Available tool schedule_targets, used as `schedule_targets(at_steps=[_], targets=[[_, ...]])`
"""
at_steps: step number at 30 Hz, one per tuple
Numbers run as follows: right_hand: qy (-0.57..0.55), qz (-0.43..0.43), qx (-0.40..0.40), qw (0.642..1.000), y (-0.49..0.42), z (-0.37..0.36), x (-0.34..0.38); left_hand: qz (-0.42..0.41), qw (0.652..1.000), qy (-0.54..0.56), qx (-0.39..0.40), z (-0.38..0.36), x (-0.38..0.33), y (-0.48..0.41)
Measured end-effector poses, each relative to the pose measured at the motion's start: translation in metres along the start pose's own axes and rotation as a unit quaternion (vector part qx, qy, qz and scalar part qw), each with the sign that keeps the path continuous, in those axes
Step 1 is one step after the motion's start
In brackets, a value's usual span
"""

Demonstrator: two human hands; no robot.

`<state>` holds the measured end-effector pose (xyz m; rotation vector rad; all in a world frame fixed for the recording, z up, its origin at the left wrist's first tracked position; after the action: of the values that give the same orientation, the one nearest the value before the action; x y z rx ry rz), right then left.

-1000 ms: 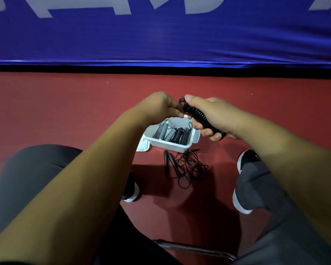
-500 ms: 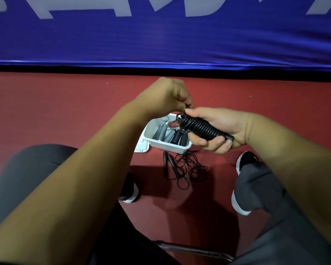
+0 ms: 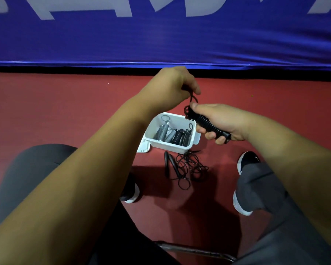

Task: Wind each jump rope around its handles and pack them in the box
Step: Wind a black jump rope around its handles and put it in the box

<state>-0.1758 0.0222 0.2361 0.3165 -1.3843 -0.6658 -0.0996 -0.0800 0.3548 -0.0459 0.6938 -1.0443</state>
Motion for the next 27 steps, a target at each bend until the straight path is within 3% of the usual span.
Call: schedule_targets(at_steps=[3, 8, 16, 23, 27], targets=[[0.072, 0.041, -0.010, 0.997, 0.002, -0.007, 0.004, 0.073, 0.996, 0.043, -0.024, 0.000, 0.010, 0.000], [0.063, 0.050, 0.018, 0.997, 0.006, -0.019, 0.008, 0.192, 0.960, 0.198, -0.046, -0.008, 0.017, 0.007], [0.149, 0.087, 0.014, 0.985, 0.003, -0.019, 0.010, 0.342, 0.843, 0.402, -0.103, -0.029, 0.040, 0.018], [0.117, 0.094, -0.154, 0.977, -0.008, 0.024, 0.022, 0.326, 0.861, 0.374, -0.114, -0.016, 0.044, 0.008], [0.036, 0.049, -0.165, 0.985, -0.010, 0.030, 0.013, 0.300, 0.912, 0.272, -0.065, -0.021, 0.044, 0.008]])
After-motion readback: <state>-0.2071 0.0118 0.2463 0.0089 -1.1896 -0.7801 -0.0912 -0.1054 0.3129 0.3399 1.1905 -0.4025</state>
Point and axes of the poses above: each hand's wrist, its own y-axis away from the middle knuckle, its own z-axis out of the back of the hand, x = y × z, the point moved 9 cm from there along -y, towards the middle knuckle, and after that the axes turned 11 degrees about -x, right-handed, at the moved point
